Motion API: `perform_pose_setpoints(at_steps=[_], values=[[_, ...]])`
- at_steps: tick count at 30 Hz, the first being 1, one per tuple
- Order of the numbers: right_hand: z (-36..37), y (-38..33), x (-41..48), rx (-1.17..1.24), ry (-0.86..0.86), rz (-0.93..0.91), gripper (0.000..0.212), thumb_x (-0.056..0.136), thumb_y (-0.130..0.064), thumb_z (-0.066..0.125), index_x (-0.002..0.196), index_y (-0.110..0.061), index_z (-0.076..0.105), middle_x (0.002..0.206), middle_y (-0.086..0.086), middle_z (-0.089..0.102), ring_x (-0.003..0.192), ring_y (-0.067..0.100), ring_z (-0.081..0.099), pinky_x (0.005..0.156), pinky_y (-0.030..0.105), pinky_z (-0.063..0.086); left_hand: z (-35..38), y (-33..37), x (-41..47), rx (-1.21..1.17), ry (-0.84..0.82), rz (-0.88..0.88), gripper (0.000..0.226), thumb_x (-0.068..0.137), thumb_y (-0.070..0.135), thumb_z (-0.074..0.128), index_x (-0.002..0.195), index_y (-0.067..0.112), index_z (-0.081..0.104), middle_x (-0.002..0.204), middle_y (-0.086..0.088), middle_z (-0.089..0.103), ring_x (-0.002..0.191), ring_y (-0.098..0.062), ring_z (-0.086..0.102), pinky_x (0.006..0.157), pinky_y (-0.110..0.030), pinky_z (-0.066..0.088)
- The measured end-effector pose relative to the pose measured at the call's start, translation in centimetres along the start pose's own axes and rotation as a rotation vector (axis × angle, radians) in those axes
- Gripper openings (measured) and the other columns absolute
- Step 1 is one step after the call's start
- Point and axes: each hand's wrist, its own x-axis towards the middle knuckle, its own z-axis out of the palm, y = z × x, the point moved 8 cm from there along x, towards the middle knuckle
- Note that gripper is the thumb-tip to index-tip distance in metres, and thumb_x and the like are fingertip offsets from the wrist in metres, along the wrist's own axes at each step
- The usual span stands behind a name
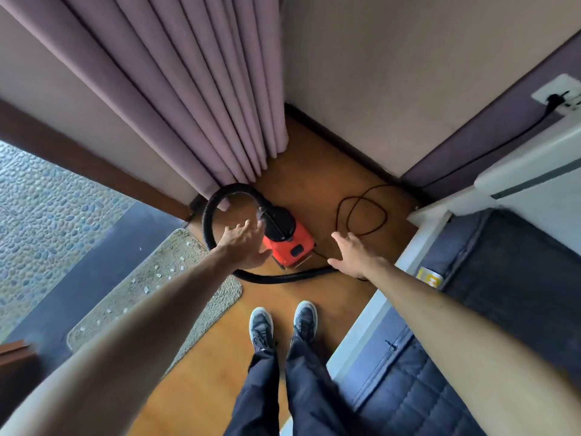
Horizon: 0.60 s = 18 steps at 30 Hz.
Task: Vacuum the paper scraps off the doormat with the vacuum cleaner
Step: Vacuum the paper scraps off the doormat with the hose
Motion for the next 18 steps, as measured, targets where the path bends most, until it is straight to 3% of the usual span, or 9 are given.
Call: perform_pose_setpoints(at_steps=[4,9,18], values=[[4.2,2.0,4.0,-0.004,-0.035,0.022,0.069,0.095,-0.039,0.056,0.152,-0.019,0.022,0.153,0.019,0.03,0.138,0.035,0.035,0.107,0.041,0.035,5.3,-0.1,3.2,-0.005,-0.067,0.022,0.075,0.092,0.055,0.052,0.146,0.009,0.026,0.134,-0.016,0.049,0.119,-0.034,0.053,0.095,-0.049,0.046],[9.5,3.9,8.5,-0.022,-0.045,0.054,0.061,0.093,-0.046,0.054,0.143,-0.02,0.032,0.134,0.015,0.049,0.123,0.036,0.047,0.095,0.041,0.044,12.9,-0.8,6.5,-0.022,-0.168,0.035,0.066,0.093,0.054,0.051,0.139,0.01,0.033,0.129,-0.015,0.052,0.114,-0.032,0.056,0.09,-0.047,0.046],[22.4,6.2,16.1,0.017,-0.153,0.09,0.056,0.094,-0.048,0.052,0.139,-0.022,0.031,0.133,0.011,0.049,0.121,0.032,0.049,0.093,0.042,0.045,26.4,-2.6,11.7,-0.017,-0.315,0.064,0.065,0.093,0.056,0.049,0.138,0.011,0.033,0.124,-0.013,0.053,0.11,-0.031,0.056,0.091,-0.045,0.045]])
